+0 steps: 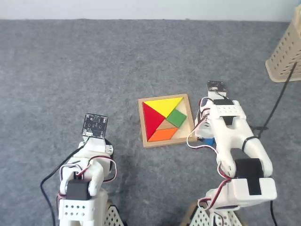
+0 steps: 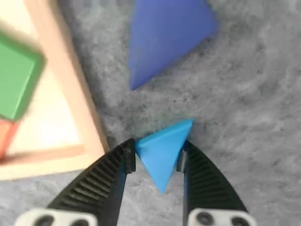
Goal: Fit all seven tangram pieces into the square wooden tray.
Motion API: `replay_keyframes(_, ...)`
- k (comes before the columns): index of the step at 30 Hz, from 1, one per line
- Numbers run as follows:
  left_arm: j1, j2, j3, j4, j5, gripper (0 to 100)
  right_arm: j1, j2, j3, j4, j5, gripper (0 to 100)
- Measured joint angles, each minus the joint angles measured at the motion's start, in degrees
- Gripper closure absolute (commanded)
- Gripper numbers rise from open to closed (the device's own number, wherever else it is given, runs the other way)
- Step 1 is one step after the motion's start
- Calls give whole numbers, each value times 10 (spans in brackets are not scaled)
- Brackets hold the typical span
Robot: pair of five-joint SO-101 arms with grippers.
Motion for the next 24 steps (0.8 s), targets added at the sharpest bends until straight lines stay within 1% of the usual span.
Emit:
replay_keyframes(3, 0, 0, 0, 0, 0, 989, 0, 7, -10, 4, 48, 898)
replay_keyframes(8, 0, 0, 0, 0, 0, 989, -1, 8, -18, 4, 101, 961)
replay_keyframes(11, 0, 0, 0, 0, 0, 989, -2, 8, -37, 4, 129, 950)
replay_keyframes(18, 0, 0, 0, 0, 0, 989, -18, 6, -124, 67, 148, 946)
replay_keyframes(24, 0, 0, 0, 0, 0, 989, -69, 14, -225, 94, 149, 948)
